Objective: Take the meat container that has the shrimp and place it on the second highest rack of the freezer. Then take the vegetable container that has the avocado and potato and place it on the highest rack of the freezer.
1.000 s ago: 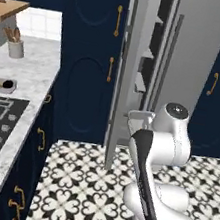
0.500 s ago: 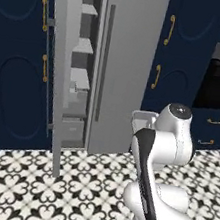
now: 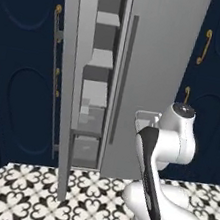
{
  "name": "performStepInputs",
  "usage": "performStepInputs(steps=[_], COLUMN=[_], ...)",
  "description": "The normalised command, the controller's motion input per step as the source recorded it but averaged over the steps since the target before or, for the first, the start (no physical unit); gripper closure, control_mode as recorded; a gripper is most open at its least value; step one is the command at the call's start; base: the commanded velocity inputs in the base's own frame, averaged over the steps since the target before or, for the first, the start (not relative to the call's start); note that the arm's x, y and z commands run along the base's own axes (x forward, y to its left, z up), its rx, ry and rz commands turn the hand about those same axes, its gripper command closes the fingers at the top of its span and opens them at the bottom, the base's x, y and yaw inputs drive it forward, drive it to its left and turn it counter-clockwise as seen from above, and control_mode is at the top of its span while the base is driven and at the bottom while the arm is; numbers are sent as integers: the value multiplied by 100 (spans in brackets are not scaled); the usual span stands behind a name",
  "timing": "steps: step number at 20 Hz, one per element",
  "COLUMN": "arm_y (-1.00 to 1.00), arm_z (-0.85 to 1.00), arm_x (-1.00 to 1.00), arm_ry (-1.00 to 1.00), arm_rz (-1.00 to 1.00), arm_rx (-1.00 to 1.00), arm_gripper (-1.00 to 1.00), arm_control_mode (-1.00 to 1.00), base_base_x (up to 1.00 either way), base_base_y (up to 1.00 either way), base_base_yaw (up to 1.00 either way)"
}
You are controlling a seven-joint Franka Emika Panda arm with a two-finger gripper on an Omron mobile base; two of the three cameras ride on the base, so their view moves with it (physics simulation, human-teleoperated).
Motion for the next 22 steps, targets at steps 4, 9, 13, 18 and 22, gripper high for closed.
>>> performStepInputs(steps=[4, 9, 13, 18, 22], arm_y=[0, 0, 0, 0, 0], arm_z=[0, 0, 0, 0, 0], arm_x=[0, 0, 0, 0, 0], arm_ry=[0, 0, 0, 0, 0], arm_rz=[0, 0, 0, 0, 0], arm_rx=[0, 0, 0, 0, 0], arm_gripper=[100, 100, 100, 100, 100], arm_control_mode=[100, 100, 100, 100, 100], base_base_x=[66, 95, 74, 37, 66], base_base_y=[-58, -51, -24, -28, -36], base_base_yaw=[47, 35, 22, 35, 29])
